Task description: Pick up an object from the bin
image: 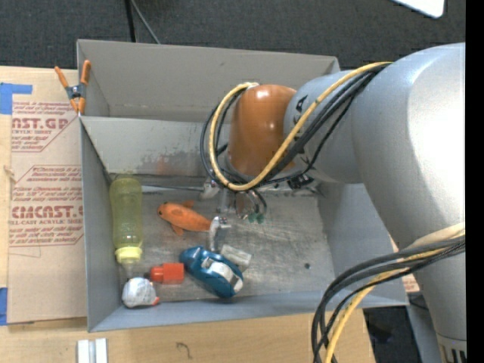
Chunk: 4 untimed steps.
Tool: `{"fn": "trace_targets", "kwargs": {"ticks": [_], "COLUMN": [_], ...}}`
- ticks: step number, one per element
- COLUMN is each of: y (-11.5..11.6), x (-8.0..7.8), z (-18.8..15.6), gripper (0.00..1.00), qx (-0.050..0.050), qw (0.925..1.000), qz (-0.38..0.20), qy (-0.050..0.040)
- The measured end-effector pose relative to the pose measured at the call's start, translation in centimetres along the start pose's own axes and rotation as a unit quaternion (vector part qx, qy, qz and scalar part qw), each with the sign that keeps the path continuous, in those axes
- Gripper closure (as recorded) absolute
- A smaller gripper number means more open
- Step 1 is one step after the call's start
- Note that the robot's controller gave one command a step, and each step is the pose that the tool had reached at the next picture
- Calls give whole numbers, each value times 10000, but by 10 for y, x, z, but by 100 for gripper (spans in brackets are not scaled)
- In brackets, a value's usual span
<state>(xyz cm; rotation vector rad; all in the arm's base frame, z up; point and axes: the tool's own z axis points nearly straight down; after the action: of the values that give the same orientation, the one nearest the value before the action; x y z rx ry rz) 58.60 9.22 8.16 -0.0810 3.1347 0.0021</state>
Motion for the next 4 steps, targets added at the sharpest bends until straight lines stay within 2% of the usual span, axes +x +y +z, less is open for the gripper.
{"fn": "trace_targets", "kwargs": {"ticks": [1,2,3,4], "y": [35,35,35,36], "x": [-9,-9,3,0], "z": [0,0,-37,-87], "gripper": [100,100,100,100], "qx": [-33,-33,15,0], "qw": [9945,9945,9950,9952], "qz": [1034,1033,993,978], "qy": [-167,-165,51,14]}}
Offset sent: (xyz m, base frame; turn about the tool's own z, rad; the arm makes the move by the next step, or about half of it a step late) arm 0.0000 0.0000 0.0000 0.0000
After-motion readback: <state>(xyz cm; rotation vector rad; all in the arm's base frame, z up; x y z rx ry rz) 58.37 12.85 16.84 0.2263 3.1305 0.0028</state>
